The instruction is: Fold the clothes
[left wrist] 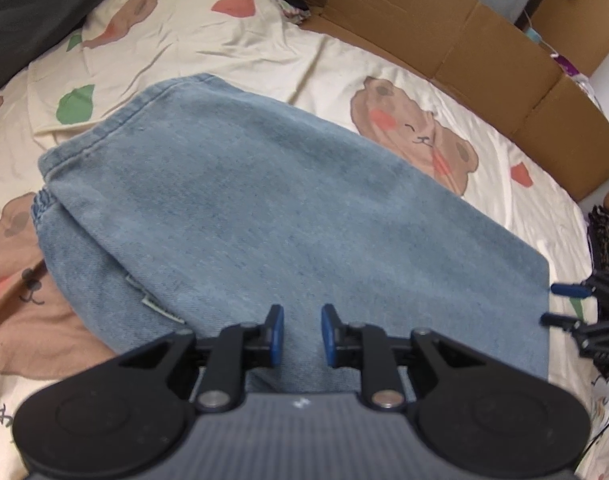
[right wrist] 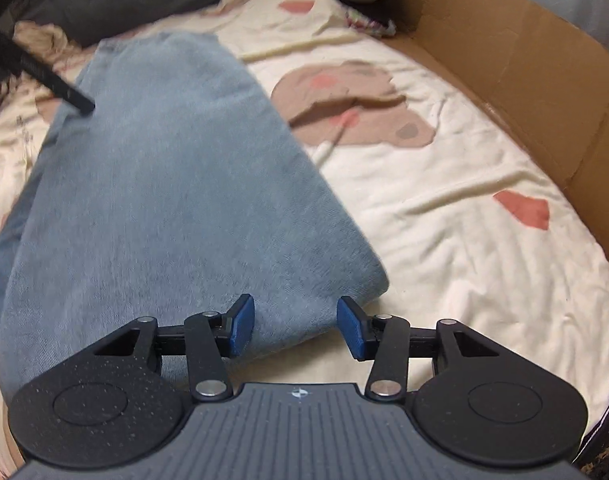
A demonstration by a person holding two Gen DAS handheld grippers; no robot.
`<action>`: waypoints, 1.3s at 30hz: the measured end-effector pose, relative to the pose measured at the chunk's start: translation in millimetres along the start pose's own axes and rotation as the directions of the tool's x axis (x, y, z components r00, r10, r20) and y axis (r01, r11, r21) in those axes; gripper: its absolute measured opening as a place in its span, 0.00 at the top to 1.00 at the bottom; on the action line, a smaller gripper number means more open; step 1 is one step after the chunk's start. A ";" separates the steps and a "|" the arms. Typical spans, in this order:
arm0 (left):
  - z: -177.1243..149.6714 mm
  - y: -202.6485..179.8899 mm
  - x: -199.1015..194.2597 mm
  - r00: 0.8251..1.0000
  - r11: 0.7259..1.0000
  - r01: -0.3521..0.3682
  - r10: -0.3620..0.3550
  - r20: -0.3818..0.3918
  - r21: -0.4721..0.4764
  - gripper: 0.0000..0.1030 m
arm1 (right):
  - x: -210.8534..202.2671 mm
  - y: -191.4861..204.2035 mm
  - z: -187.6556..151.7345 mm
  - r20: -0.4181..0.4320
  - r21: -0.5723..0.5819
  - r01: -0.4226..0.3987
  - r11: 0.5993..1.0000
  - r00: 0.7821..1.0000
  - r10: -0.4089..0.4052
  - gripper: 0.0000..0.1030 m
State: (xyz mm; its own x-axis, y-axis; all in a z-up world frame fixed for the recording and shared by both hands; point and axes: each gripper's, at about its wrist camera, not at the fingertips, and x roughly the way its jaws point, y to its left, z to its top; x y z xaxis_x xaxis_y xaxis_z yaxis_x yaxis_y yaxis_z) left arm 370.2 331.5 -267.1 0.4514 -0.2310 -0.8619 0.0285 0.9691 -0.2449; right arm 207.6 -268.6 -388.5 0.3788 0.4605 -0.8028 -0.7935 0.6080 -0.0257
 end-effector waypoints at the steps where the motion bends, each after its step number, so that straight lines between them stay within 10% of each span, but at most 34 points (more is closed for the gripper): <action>1: 0.4 -1.6 0.4 1.000 1.000 0.005 -0.005 0.002 0.005 0.80 | -2.7 -1.8 1.5 0.021 0.008 0.001 1.000 1.000 -0.001 0.50; 19: -1.3 -17.0 20.7 0.998 0.996 0.011 -0.006 -0.068 0.084 0.80 | 13.2 -12.8 0.1 0.026 0.052 0.021 0.998 0.999 -0.023 0.60; 39: -41.5 -31.3 -6.2 0.992 0.986 0.095 -0.082 -0.095 0.140 0.82 | -11.5 69.4 -35.5 -0.017 0.087 -0.108 0.990 0.994 0.110 0.70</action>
State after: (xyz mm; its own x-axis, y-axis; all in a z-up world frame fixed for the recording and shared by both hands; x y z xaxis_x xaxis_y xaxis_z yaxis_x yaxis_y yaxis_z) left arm 329.5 299.0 -272.5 0.3610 -0.3169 -0.8771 0.1954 0.9453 -0.2612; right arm 131.2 -254.7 -402.2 0.2810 0.5139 -0.8105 -0.7856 0.6082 0.1132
